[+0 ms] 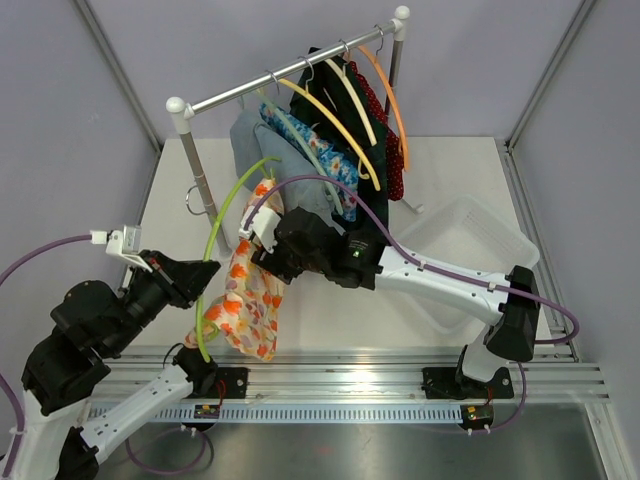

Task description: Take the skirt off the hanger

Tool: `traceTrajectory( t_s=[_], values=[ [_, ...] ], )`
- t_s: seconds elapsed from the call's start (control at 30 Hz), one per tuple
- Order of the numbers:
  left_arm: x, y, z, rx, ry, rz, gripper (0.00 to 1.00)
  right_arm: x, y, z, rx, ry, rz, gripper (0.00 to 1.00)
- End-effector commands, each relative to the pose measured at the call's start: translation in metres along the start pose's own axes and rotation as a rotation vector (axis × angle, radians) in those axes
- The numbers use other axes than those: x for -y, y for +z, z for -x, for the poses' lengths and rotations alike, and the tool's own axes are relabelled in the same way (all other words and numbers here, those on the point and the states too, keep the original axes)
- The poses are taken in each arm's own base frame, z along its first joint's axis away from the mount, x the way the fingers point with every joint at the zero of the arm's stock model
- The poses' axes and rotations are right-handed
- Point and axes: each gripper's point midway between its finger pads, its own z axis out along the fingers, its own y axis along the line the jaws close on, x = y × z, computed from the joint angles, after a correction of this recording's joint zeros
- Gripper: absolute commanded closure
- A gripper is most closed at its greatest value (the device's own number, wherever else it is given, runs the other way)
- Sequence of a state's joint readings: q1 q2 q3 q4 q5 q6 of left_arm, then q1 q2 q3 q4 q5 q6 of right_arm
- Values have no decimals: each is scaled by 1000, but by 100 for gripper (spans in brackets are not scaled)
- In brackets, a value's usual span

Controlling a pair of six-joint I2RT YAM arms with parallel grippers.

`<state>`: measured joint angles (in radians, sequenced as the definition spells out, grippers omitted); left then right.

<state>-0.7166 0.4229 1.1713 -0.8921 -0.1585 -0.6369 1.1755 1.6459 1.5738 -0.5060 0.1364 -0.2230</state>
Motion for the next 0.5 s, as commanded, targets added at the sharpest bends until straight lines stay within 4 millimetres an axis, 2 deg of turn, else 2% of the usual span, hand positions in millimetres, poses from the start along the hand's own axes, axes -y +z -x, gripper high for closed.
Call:
traceTrajectory(
  t_s=[0.0,0.1,0.13,0.2,0.23,0.37,0.43,0.47],
  values=[
    [21,-5,13,44,-23,-100,100,21,-8,51,195,63,-103,40],
    [20,-5,11,40,-13,-104,100,17,0,60,232,54,-82,57],
    [20,-5,10,39,-12,-105,100,15,0,62,238,48,-68,70],
    [19,-6,8,39,-9,-107,100,5,4,65,235,49,-14,85],
    [18,-8,9,48,-8,-108,100,2,5,61,210,48,3,98],
    [5,-13,7,70,13,-70,100,7,-9,69,200,-14,3,100],
    [-6,-15,4,72,26,-26,100,21,-28,71,172,-92,27,100],
    [-10,-16,4,74,38,-9,100,12,-44,79,200,-126,139,100]
  ],
)
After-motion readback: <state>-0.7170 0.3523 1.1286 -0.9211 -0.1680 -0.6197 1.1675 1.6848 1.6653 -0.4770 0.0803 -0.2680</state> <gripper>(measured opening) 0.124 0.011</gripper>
